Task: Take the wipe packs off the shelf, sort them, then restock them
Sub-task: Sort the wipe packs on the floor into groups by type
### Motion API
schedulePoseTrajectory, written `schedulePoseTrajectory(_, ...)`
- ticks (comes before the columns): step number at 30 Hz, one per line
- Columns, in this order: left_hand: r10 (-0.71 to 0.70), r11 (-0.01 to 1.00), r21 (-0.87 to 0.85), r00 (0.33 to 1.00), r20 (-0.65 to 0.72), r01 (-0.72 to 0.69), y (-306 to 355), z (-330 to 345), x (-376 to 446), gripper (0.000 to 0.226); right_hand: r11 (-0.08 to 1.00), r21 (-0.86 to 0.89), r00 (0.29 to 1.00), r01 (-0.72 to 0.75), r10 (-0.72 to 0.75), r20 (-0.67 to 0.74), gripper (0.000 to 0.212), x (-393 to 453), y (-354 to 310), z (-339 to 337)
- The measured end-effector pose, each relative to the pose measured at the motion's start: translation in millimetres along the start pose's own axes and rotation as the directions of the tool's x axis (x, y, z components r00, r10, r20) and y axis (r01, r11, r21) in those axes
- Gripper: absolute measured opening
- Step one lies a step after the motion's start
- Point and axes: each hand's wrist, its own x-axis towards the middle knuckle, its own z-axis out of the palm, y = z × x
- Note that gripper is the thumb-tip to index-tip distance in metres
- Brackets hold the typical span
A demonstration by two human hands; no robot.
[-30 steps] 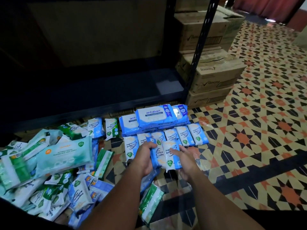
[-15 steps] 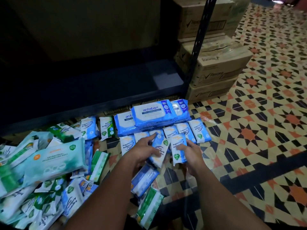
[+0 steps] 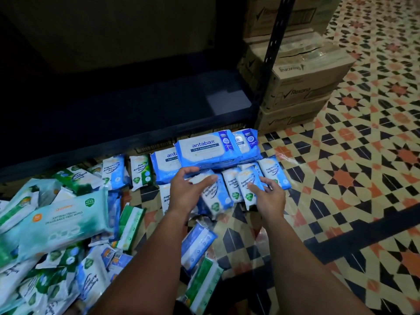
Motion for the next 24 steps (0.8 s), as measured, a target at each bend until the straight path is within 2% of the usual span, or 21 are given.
schedulePoseTrajectory(2,0.017,0.997,0.080,1.000,0.025,-0.019,-1,4,4,0.055,1.000,-0.011,1.000,0.005,-0.005,-0.011,0.036,3,0,2)
schedulePoseTrajectory(5,0.129,0.953,0.271,0.991,0.037,-0.134,-8,15,10,0.039,0.996,-0.078,0.999,0.041,-0.041,-0.003,0.042,8,3,7)
schedulePoseTrajectory(9,0.247,0.874,0.411,0.966,0.083,-0.259,-19,27,17,0.049,0.976,-0.183,0.992,0.122,-0.127,-0.016,0.041,11,5,15)
schedulePoseTrajectory(14,0.387,0.724,0.548,0.904,0.180,-0.419,-38,31,22,0.049,0.880,-0.438,0.978,0.183,-0.208,-0.011,0.045,12,10,29)
schedulePoseTrajectory(15,0.451,0.658,0.580,0.868,0.207,-0.480,-44,30,21,0.046,0.850,-0.489,0.973,0.196,-0.230,-0.008,0.047,13,13,31)
schedulePoseTrajectory(17,0.614,0.407,0.706,0.746,0.258,-0.579,-55,27,21,0.039,0.791,-0.572,0.963,0.218,-0.268,-0.003,0.051,14,18,34)
schedulePoseTrajectory(18,0.656,0.301,0.756,0.702,0.278,-0.581,-58,23,19,0.038,0.766,-0.605,0.959,0.219,-0.282,-0.009,0.052,14,19,34)
schedulePoseTrajectory(19,0.662,0.245,0.784,0.689,0.294,-0.570,-61,19,17,0.040,0.745,-0.632,0.957,0.214,-0.289,-0.017,0.053,14,19,35)
schedulePoseTrajectory(21,0.614,0.225,0.756,0.692,0.379,-0.614,-68,11,11,0.047,0.734,-0.646,0.957,0.209,-0.289,-0.019,0.054,13,19,34)
schedulePoseTrajectory(24,0.510,0.171,0.668,0.645,0.569,-0.724,-84,0,7,0.070,0.753,-0.623,0.961,0.210,-0.276,-0.009,0.053,9,15,34)
